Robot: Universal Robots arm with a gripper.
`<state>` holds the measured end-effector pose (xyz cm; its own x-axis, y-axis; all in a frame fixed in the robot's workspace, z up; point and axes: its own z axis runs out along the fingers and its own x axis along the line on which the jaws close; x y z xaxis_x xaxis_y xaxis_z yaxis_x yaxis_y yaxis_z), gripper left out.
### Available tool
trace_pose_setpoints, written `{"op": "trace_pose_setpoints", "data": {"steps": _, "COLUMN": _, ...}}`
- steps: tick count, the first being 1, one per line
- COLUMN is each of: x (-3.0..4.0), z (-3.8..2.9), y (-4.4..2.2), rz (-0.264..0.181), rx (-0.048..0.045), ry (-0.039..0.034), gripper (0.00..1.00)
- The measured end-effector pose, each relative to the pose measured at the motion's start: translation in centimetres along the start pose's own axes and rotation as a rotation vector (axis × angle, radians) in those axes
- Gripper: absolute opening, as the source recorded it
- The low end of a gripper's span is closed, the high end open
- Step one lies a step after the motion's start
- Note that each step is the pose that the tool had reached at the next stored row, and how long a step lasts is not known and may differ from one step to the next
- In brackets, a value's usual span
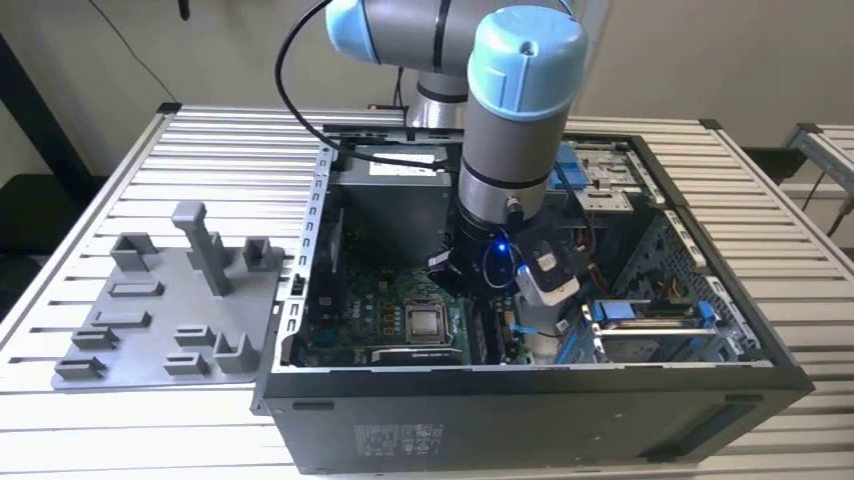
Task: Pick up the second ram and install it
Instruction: 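Insert the second ram into the second slot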
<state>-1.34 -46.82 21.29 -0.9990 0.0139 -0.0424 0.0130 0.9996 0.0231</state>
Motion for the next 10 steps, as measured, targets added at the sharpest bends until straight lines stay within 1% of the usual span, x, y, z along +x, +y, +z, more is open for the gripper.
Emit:
{"op": "trace_pose_setpoints", "data": {"steps": 4, "x": 0.00, "z": 0.01, "y": 0.00, "rz": 0.000, "rx": -0.0002, "ry": 0.0000, "gripper": 0.15}}
{"op": "trace_pose_setpoints", "data": {"steps": 5, "x": 0.00, "z": -0.10, "y": 0.00, "rz": 0.000, "rx": 0.0009, "ry": 0.0000, "gripper": 0.22}}
{"op": "trace_pose_setpoints", "data": {"steps": 10, "x": -0.10, "z": -2.37, "y": 0.06, "rz": 0.000, "rx": 0.0011, "ry": 0.0001, "gripper": 0.22}}
